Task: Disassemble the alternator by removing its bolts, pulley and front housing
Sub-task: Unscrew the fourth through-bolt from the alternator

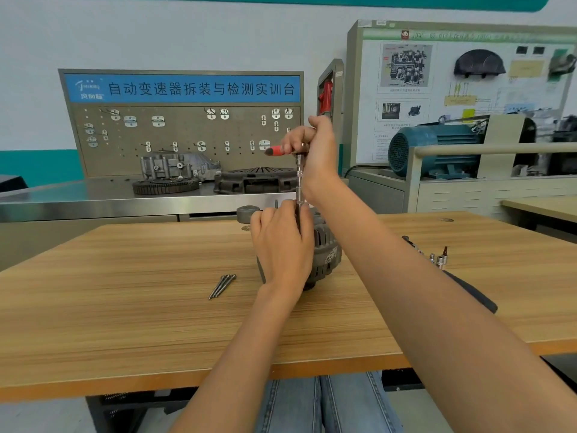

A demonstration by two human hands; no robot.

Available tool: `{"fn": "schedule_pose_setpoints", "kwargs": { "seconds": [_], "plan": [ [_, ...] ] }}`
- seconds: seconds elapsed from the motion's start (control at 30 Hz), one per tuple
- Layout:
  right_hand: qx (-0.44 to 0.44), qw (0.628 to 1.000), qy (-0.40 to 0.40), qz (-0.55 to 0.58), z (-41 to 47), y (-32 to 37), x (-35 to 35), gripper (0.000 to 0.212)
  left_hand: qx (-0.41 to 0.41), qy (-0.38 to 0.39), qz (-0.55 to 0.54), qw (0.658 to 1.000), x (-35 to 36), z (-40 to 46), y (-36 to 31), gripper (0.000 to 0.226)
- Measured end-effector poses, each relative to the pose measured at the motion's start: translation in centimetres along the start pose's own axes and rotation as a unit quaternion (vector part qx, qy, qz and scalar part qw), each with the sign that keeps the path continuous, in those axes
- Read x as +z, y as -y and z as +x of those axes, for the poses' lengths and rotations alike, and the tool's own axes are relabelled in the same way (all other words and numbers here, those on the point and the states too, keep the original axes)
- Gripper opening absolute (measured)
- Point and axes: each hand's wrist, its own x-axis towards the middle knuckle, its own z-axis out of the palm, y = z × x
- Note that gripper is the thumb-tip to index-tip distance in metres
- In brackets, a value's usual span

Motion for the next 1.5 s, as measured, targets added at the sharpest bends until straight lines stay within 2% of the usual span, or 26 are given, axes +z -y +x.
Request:
{"fn": "schedule_pose_setpoints", "kwargs": {
  "seconds": [0.07, 0.1, 0.13, 0.17, 0.2, 0.23, 0.27, 0.3, 0.43, 0.5, 0.6, 0.67, 0.73, 0.8, 0.87, 0.97, 1.1, 1.27, 1.3, 1.33, 1.37, 1.4, 1.43, 1.47, 1.5],
  "plan": [
    [-0.031, 0.997, -0.026, -0.059, -0.6, -0.3, 0.4, 0.05, 0.002, 0.001, 0.005, 1.0, 0.1, 0.0, 0.2, 0.025],
    [-0.079, 0.988, -0.042, -0.122, -1.0, -0.7, 0.5, 0.044, 0.005, 0.001, 0.002, 1.0, 0.0, 0.1, 0.3, 0.021],
    [-0.149, 0.962, -0.062, -0.218, -1.5, -1.3, 0.6, 0.036, 0.008, 0.002, -0.003, 1.0, 0.0, 0.1, 0.4, 0.019],
    [-0.226, 0.91, -0.097, -0.334, -1.9, -2.1, 0.5, 0.027, 0.011, 0.003, -0.002, 1.0, -0.1, 0.2, 0.5, 0.023],
    [-0.28, 0.843, -0.138, -0.439, -2.1, -2.6, 0.4, 0.017, 0.018, 0.005, 0.006, 1.0, -0.1, 0.2, 0.5, 0.028],
    [-0.301, 0.783, -0.172, -0.517, -2.3, -3.1, 0.3, 0.014, 0.025, 0.007, 0.016, 1.0, -0.1, 0.2, 0.6, 0.032],
    [-0.309, 0.748, -0.192, -0.555, -2.4, -3.3, 0.2, 0.018, 0.03, 0.007, 0.023, 0.999, -0.1, 0.2, 0.7, 0.033],
    [-0.316, 0.739, -0.197, -0.562, -2.4, -3.3, 0.2, 0.021, 0.03, 0.008, 0.024, 0.999, 0.0, 0.2, 0.7, 0.033],
    [-0.306, 0.795, -0.157, -0.499, -2.2, -2.6, 0.4, 0.013, 0.016, 0.03, 0.011, 0.999, 0.0, 0.2, 0.7, 0.026],
    [-0.285, 0.846, -0.135, -0.43, -2.1, -2.1, 0.7, 0.022, 0.012, 0.024, 0.0, 1.0, -0.1, 0.1, 0.5, 0.024],
    [-0.178, 0.951, -0.095, -0.235, -1.6, -0.9, 1.1, 0.041, 0.006, 0.022, -0.006, 1.0, -0.1, 0.0, 0.3, 0.019],
    [-0.073, 0.988, -0.083, -0.108, -0.8, -0.2, 0.8, 0.048, 0.004, 0.03, 0.003, 1.0, 0.0, 0.1, 0.4, 0.019],
    [0.004, 1.0, -0.025, 0.004, 0.1, 0.0, 0.2, 0.054, 0.003, 0.027, 0.002, 1.0, 0.0, 0.1, 0.3, 0.023],
    [0.044, 0.993, 0.041, 0.097, 0.5, 0.2, -0.2, 0.063, -0.001, 0.021, 0.003, 1.0, 0.0, 0.0, 0.2, 0.027],
    [0.059, 0.989, 0.062, 0.124, 0.6, 0.2, -0.3, 0.066, -0.004, 0.02, 0.008, 1.0, 0.1, 0.1, 0.1, 0.029],
    [0.041, 0.996, 0.037, 0.071, 0.3, 0.0, -0.2, 0.064, -0.004, 0.024, 0.012, 1.0, 0.0, 0.1, 0.0, 0.03],
    [-0.036, 0.997, -0.04, -0.061, -0.6, -0.6, 0.0, 0.051, 0.001, 0.022, 0.008, 1.0, -0.1, 0.1, 0.1, 0.024],
    [-0.096, 0.988, -0.06, -0.105, -1.4, -0.6, 0.7, 0.046, -0.005, 0.024, -0.005, 1.0, -0.1, 0.2, 0.3, 0.018],
    [-0.131, 0.975, -0.06, -0.169, -1.6, -0.8, 0.8, 0.042, -0.006, 0.025, -0.007, 1.0, -0.2, 0.3, 0.3, 0.018],
    [-0.176, 0.94, -0.069, -0.286, -1.9, -1.1, 0.9, 0.035, -0.004, 0.028, 0.001, 1.0, -0.2, 0.3, 0.4, 0.019],
    [-0.223, 0.869, -0.102, -0.43, -2.2, -1.5, 0.8, 0.026, 0.004, 0.032, 0.016, 0.999, -0.3, 0.3, 0.4, 0.02],
    [-0.253, 0.783, -0.136, -0.552, -2.4, -2.1, 0.7, 0.017, 0.014, 0.034, 0.027, 0.999, -0.3, 0.2, 0.3, 0.019],
    [-0.269, 0.712, -0.159, -0.628, -2.6, -2.6, 0.5, 0.017, 0.024, 0.03, 0.027, 0.999, -0.3, 0.2, 0.3, 0.018],
    [-0.276, 0.676, -0.17, -0.662, -2.8, -2.9, 0.3, 0.021, 0.028, 0.022, 0.021, 0.999, -0.4, 0.1, 0.3, 0.017],
    [-0.284, 0.669, -0.175, -0.664, -3.0, -2.8, 0.3, 0.023, 0.025, 0.016, 0.016, 0.999, -0.4, 0.0, 0.2, 0.019]
  ]
}}
